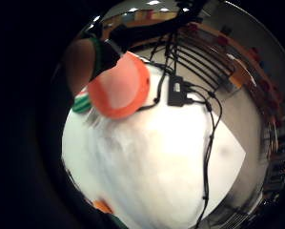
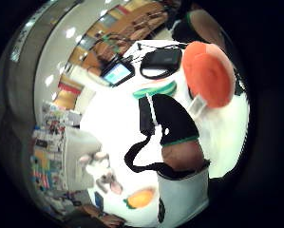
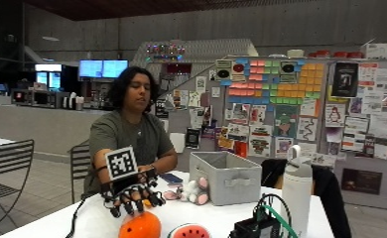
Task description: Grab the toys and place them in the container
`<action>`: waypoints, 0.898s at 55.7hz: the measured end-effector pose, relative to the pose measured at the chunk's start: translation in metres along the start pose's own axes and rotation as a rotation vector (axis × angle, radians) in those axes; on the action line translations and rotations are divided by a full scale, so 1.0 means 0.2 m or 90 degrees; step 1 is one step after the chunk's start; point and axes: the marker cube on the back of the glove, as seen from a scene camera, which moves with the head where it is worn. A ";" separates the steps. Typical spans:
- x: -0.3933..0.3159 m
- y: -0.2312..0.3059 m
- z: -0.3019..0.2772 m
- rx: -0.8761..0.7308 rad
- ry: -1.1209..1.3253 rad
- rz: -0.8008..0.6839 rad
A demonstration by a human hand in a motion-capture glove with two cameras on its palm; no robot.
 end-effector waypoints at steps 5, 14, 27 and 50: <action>0.05 -0.13 0.11 -0.010 0.018 -0.023; 0.06 -0.23 0.31 0.019 0.042 0.035; 0.02 -0.13 0.27 0.076 0.135 -0.001; -0.44 0.52 -0.78 0.275 -0.118 -0.304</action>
